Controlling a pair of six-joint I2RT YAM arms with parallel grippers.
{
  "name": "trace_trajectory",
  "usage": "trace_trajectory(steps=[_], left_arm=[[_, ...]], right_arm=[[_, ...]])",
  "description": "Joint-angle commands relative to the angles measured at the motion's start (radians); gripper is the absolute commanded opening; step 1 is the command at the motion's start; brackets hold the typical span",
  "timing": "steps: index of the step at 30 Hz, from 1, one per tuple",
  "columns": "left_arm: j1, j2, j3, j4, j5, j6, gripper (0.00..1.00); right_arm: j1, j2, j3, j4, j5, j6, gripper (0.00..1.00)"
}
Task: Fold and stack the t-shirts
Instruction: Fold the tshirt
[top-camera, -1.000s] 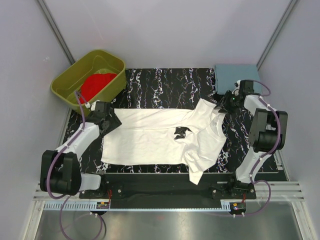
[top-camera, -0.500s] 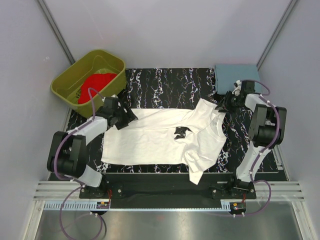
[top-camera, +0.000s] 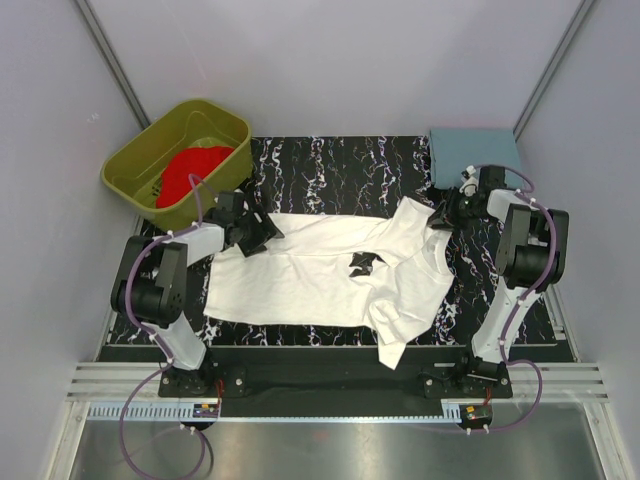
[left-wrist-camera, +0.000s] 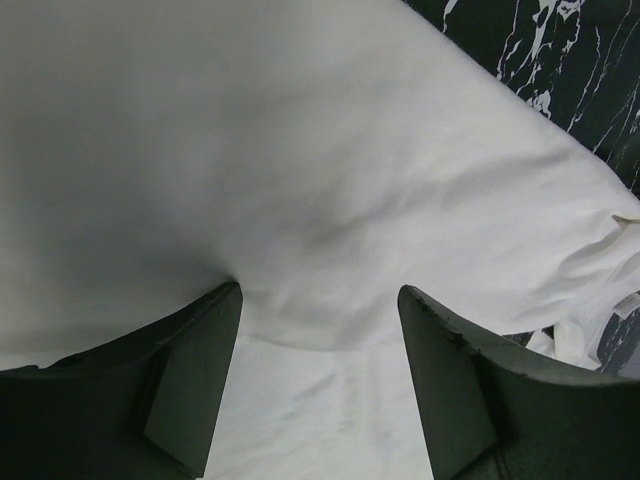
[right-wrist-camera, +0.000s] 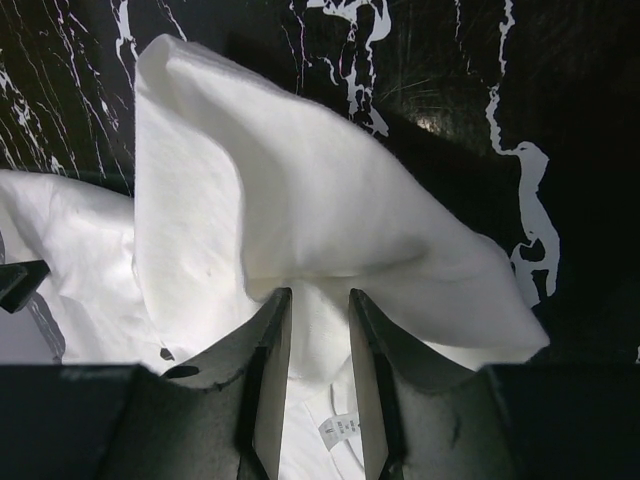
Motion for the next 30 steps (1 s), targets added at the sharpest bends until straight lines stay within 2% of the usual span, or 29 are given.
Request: trace_trajectory(steps=[1,6,8,9,13,19,25,30], left_arm=[[-0.002,0.041,0.019,-0.009,0.006,-0.004,0.71],[-0.002,0.035,0.029,-0.053,-0.030,0.005,0.72],[-0.004,0.035,0.036,-0.078,-0.062,0.008,0.71],[-0.002,0.035,0.034,-0.079,-0.069,0.008,0.71],[-0.002,0.045,0.033,-0.089,-0.086,-0.007,0.71],[-0.002,0.047,0.033,-0.102,-0.112,-0.013,0.72],[-0.002,0.051,0.036,-0.113,-0.127,-0.015,0.72],[-0.002,0.062,0.042,-0.112,-0.161,-0.015,0.72]], right_arm=[[0.004,0.016,0.026,0.007,-0.035,-0.026,0.37],[0.004,0.025,0.035,-0.032,0.014,-0.036,0.36],[0.004,0.010,0.032,-0.032,0.014,-0.029,0.33],[0.004,0.006,0.032,-0.038,0.016,-0.023,0.29],[0.005,-0.031,0.029,-0.061,0.022,0.028,0.00],[0.005,-0.164,-0.031,-0.105,0.039,0.120,0.00],[0.005,-0.277,-0.069,-0.199,0.154,0.132,0.00],[0.005,-0.355,-0.088,-0.302,0.258,0.218,0.00]])
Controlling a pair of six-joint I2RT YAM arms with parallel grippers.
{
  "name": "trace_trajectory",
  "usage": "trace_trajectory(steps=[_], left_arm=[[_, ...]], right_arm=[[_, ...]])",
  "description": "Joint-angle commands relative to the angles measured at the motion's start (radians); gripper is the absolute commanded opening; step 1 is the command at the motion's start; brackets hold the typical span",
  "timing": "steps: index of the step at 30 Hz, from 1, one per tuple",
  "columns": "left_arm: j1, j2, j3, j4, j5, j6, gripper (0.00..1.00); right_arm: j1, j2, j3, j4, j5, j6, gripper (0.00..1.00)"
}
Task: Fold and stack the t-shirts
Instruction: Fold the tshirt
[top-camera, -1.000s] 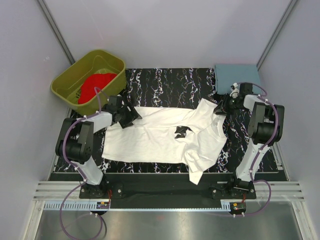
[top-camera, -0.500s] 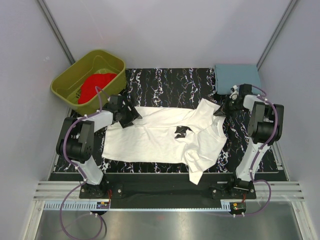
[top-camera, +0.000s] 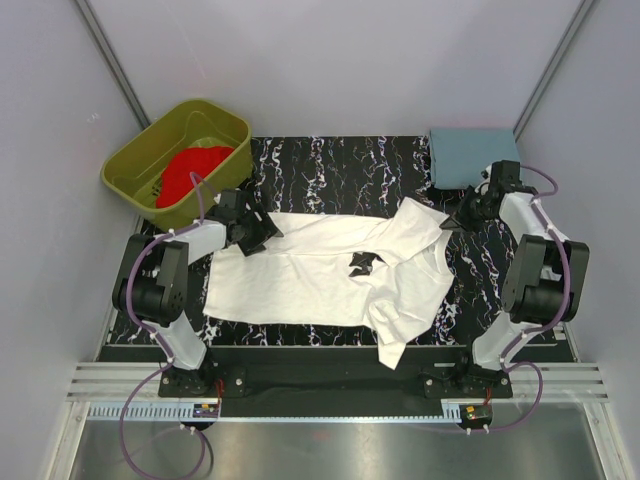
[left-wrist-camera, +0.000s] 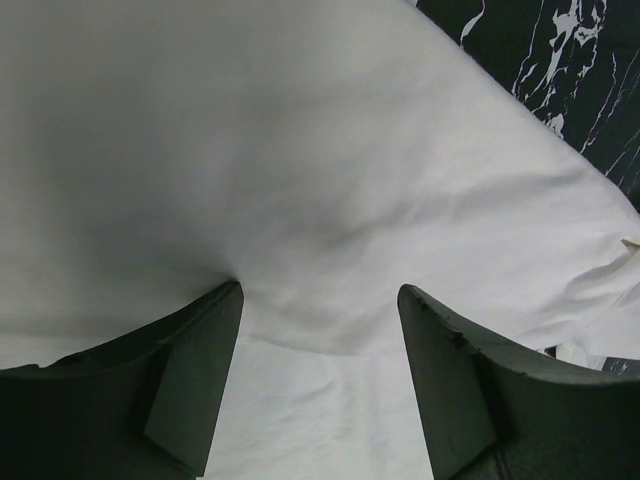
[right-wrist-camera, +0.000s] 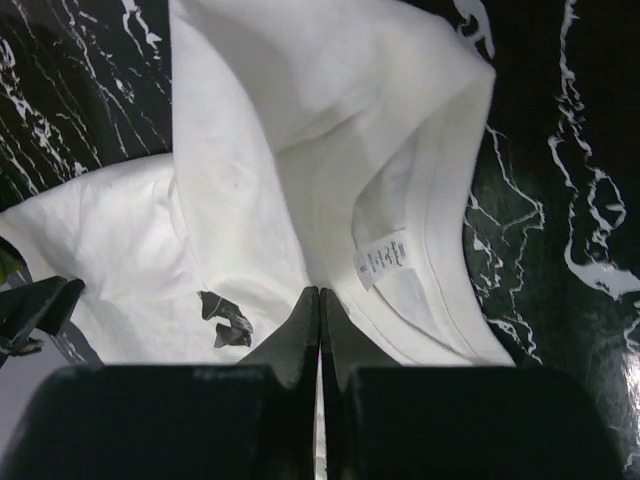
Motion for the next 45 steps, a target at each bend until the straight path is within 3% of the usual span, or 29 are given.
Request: trace_trajectory(steps=[1,8,13,18,21,23,27,35,45], left_arm=[[0.002,0.053,0.007,-0.067,-0.109,0.008,0.72],[0.002,0.032,0.025,-0.090,-0.118,0.011,0.72],[-0.052,-0.103,0.080,-0.145,-0.117,0.080,0.73],[-0.217,-0.210,0.120,-0.162,-0.117,0.060,0.73],[-0.323,-0.229,0.085,-0.072,-0.078,-0.026,0.70],[-0.397,-0.226,0.027,0.072,-0.048,-0.084,0.69],[-0.497,-0.125,0.000,0.295,-0.023,-0.228,0.64],[-0.622,0.108,0.105,0.476,0.002,-0.354,0.56],[-0.672,0.231,0.237,0.412,-0.090,-0.390,0.56]], right_arm=[[0.005,-0.104,-0.029,-0.115,0.104,0.089,0.00],[0.013,-0.300,-0.190,-0.086,0.026,0.260,0.00],[0.017,-0.402,-0.297,0.012,0.004,0.315,0.00],[0.019,-0.413,-0.325,0.049,-0.032,0.347,0.00],[0.020,-0.425,-0.330,0.060,-0.048,0.352,0.00],[0.022,-0.435,-0.333,0.066,-0.057,0.352,0.00],[0.020,-0.460,-0.348,0.084,-0.066,0.360,0.00],[0.022,-0.480,-0.386,0.130,-0.104,0.376,0.00],[0.022,-0.489,-0.449,0.175,-0.132,0.369,0.00]])
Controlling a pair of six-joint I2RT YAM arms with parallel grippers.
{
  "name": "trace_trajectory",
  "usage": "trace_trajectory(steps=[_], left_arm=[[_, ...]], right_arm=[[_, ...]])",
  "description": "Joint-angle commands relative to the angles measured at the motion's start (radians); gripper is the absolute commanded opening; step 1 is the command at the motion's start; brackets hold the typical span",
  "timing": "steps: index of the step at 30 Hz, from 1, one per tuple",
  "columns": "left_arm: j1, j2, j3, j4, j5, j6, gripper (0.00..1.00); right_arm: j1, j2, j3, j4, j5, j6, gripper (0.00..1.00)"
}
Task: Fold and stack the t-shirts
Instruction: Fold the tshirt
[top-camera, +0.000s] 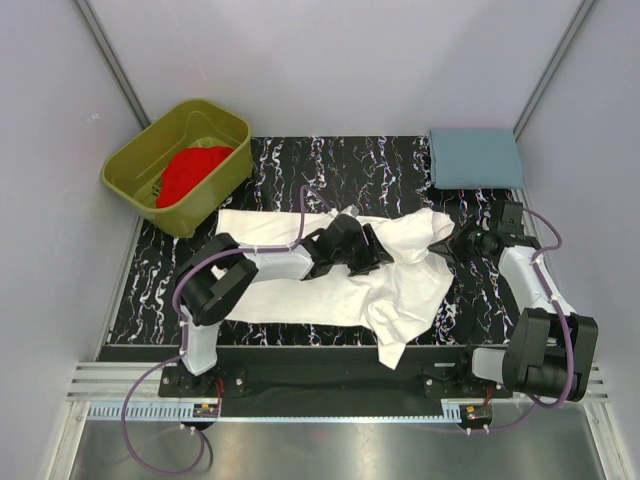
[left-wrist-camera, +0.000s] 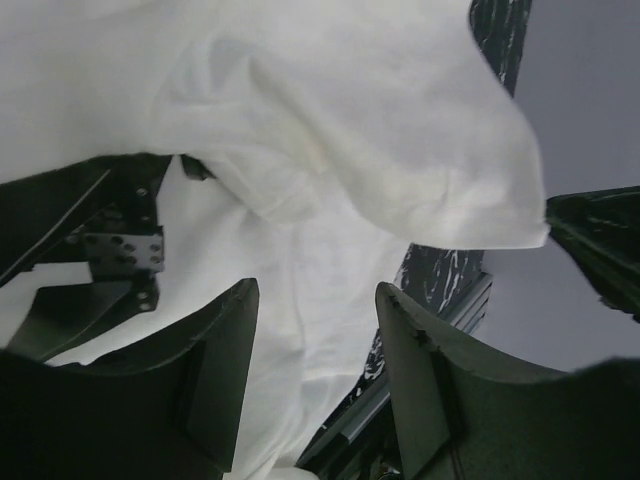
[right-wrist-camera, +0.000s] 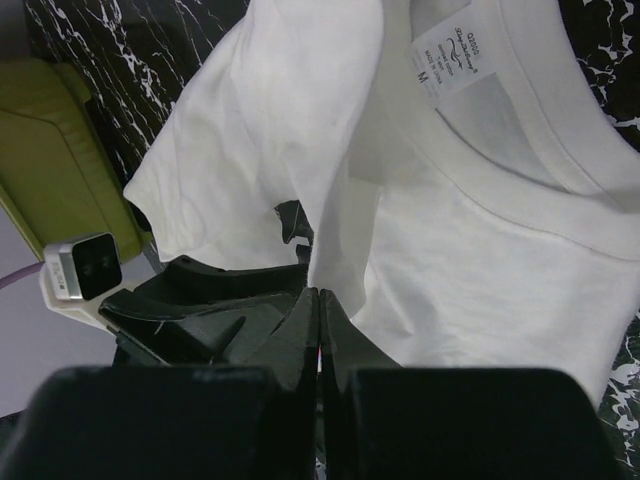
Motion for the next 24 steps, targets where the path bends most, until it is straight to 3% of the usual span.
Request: trace_trajectory(steps=[1,8,24], left_arm=[[-0.001,0.025,0.065,0.050,-0.049,-0.025,0.56],[-0.021,0.082,0.120,-0.058,-0.081,-0.038,0.57],[-0.032,0.157,0.178,-0.092,-0.115,-0.062,0.55]], right_arm=[[0.007,-0.036,-0.013,0.042,-0.028,0.000,0.00],[0.007,-0.035,-0.019,0.051,-0.027,0.002,0.00],[0.007,-0.044,-0.027,0.048,-0.018,-0.004,0.00]])
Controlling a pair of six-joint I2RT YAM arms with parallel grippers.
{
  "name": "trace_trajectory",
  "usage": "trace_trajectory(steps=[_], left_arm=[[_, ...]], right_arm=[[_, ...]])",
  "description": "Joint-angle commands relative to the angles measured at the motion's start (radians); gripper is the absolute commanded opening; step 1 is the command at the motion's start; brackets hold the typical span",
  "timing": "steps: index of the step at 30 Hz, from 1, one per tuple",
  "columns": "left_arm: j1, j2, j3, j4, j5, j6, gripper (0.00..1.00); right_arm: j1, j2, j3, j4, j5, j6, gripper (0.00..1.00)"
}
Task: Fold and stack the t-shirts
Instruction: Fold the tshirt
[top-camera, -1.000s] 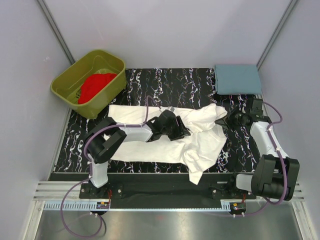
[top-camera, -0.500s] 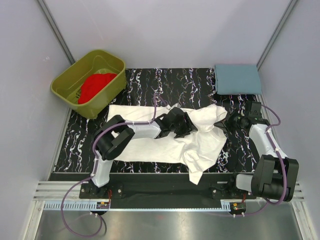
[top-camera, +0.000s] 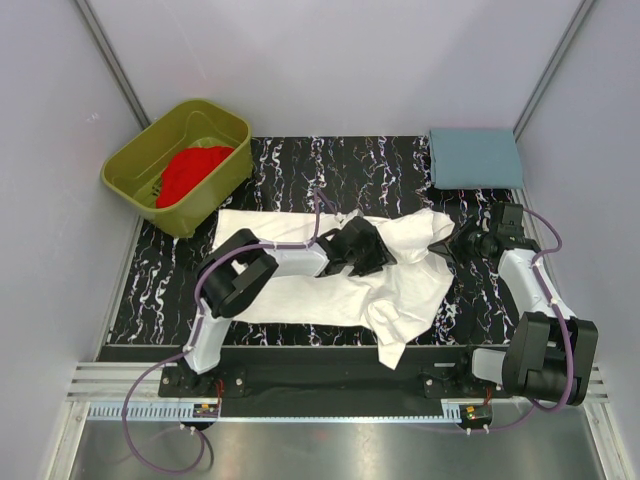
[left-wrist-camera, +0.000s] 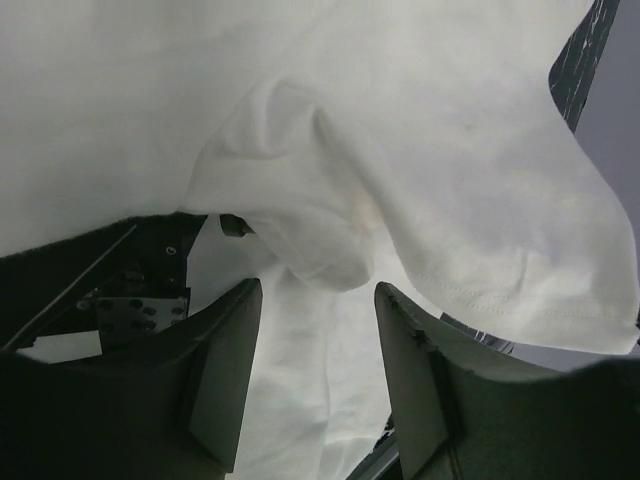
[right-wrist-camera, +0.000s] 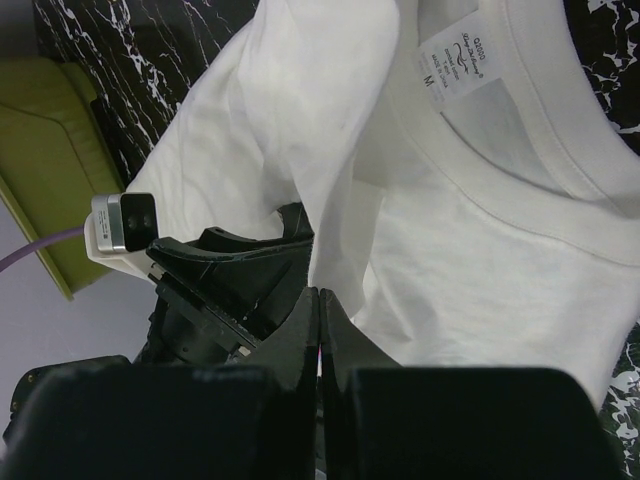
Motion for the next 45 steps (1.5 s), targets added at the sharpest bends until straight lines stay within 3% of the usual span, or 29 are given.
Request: trace_trajectory(steps=[1,8,16,19,21,24,29,39,45], left_arm=[[-0.003,0.020,0.043,0.000,-0.029,-0.010,0.54],[-0.003,0.030,0.059,-0.037,-0.051,-0.018,0.49],[0.002,0.013,0.091,-0.088,-0.054,0.011,0.16],[0.005,0.019,0.125,-0.131,-0.076,0.027,0.12],[0.005,0.022,0.134,-0.138,-0.083,0.027,0.12],[0.005,0.020,0.123,-0.128,-0.090,0.013,0.30],[0.000,0.016,0.117,-0.119,-0.098,-0.007,0.47],[-0.006,0.060,0.134,-0.132,-0.103,-0.041,0.48],[-0.005,0.073,0.148,-0.122,-0.101,-0.035,0.37]], right_arm=[[0.005,-0.024,-0.006,0.022,-0.016,-0.004,0.00],[0.007,-0.024,-0.009,0.028,-0.013,-0.005,0.00],[0.007,-0.020,-0.014,0.037,-0.005,-0.004,0.00],[0.005,-0.021,-0.013,0.034,-0.004,-0.007,0.00],[0.005,-0.021,-0.014,0.034,-0.008,-0.007,0.00],[0.005,-0.017,-0.013,0.034,-0.013,-0.010,0.00],[0.005,-0.020,-0.011,0.035,-0.013,-0.007,0.00],[0.005,-0.017,-0.019,0.049,-0.014,-0.004,0.00],[0.005,-0.014,-0.029,0.054,-0.010,-0.008,0.00]])
